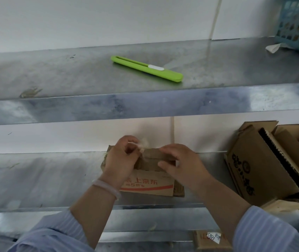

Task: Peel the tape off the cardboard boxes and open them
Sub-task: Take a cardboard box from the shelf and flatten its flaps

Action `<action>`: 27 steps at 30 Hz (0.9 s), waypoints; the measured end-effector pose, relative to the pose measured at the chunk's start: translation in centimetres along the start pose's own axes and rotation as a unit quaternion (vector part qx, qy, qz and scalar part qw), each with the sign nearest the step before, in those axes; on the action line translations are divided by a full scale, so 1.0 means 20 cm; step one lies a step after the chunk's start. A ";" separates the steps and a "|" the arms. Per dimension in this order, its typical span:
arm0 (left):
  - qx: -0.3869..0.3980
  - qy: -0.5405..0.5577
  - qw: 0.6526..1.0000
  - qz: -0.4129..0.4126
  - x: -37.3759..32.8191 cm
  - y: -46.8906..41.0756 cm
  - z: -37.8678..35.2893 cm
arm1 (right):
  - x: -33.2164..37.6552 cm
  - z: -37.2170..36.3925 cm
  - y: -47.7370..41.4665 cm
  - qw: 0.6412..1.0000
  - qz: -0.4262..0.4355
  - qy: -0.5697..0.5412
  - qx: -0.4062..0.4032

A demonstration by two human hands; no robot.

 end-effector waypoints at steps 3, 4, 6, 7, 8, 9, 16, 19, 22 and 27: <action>-0.009 -0.095 0.991 -0.094 0.00 0.00 -0.01 | 0.02 -0.07 0.02 0.991 0.069 0.111 0.023; -0.006 -0.128 0.982 -0.140 0.00 0.01 -0.02 | 0.02 -0.09 0.04 0.989 0.081 0.122 0.016; 0.017 -0.167 0.963 -0.210 -0.01 0.02 -0.03 | 0.01 -0.11 0.05 0.987 0.099 0.127 -0.012; 0.031 -0.179 0.955 -0.233 -0.01 0.03 -0.02 | 0.01 -0.12 0.06 0.986 0.105 0.127 -0.018; 0.046 -0.185 0.951 -0.245 0.00 0.03 -0.02 | 0.00 -0.12 0.06 0.986 0.105 0.129 -0.020; 0.059 -0.184 0.949 -0.247 -0.01 0.03 -0.01 | 0.00 -0.13 0.06 0.985 0.104 0.137 -0.020; 0.049 -0.288 0.939 -0.182 -0.06 0.01 0.00 | 0.00 -0.13 0.07 0.984 0.105 0.140 -0.022; 0.069 -0.296 0.941 -0.147 -0.04 0.03 -0.06 | 0.00 -0.13 0.08 0.985 0.102 0.137 -0.026; 0.081 -0.248 0.959 -0.113 -0.06 0.04 -0.07 | 0.01 -0.13 0.08 0.983 0.106 0.144 -0.039; 0.004 -0.206 0.976 -0.075 -0.05 -0.03 0.09 | 0.00 -0.12 0.08 0.981 0.120 0.147 -0.048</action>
Point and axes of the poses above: each hand's wrist, its own y-axis away from the middle knuckle, its own z-axis out of the back of the hand, x = y × z, the point moved 4 cm from there along -y, towards the middle knuckle, and after that the axes turned 9 degrees about -x, right-handed, at the moved point
